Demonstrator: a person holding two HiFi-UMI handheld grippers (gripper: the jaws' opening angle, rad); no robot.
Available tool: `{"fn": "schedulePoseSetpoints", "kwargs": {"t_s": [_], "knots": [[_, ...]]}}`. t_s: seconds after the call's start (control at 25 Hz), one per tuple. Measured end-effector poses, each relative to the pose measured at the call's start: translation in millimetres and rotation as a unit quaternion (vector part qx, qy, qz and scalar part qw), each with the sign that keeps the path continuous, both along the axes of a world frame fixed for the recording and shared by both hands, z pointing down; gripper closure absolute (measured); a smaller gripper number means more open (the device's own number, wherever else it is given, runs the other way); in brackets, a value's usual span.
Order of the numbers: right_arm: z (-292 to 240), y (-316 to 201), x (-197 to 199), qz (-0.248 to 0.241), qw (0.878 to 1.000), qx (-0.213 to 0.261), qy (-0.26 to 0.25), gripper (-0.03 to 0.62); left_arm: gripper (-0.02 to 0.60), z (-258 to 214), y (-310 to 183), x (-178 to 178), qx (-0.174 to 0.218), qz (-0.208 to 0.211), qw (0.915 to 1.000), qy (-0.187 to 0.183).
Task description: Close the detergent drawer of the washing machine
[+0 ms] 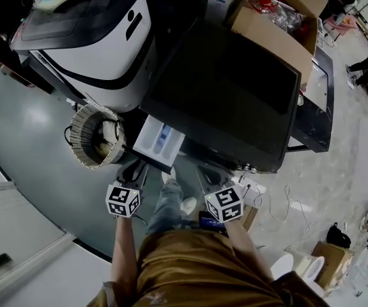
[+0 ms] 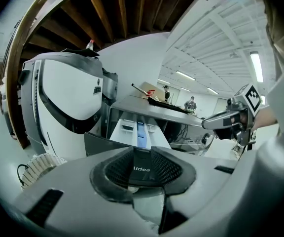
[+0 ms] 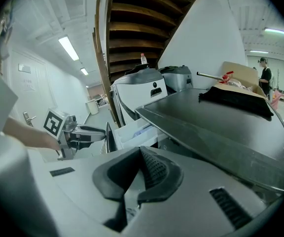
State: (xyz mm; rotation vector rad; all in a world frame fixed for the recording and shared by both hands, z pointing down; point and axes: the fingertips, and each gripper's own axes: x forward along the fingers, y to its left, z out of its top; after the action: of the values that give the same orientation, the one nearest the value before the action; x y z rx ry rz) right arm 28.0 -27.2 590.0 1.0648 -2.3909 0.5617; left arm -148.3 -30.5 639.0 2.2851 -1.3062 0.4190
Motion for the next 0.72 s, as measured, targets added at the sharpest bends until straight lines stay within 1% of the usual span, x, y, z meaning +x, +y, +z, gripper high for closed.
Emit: {"fn": "schedulePoseSetpoints", "kwargs": {"t_s": [0.28, 0.72], "knots": [[-3, -9, -7, -0.009, 1.0, 0.004, -0.006, 0.582, 0.462, 0, 0, 0, -0.006, 0.006, 1.0, -0.004], [-5, -22, -10, -0.009, 1.0, 0.007, -0.011, 0.582, 0.453, 0, -3, -2, -0.016, 0.004, 0.9999, 0.001]]}}
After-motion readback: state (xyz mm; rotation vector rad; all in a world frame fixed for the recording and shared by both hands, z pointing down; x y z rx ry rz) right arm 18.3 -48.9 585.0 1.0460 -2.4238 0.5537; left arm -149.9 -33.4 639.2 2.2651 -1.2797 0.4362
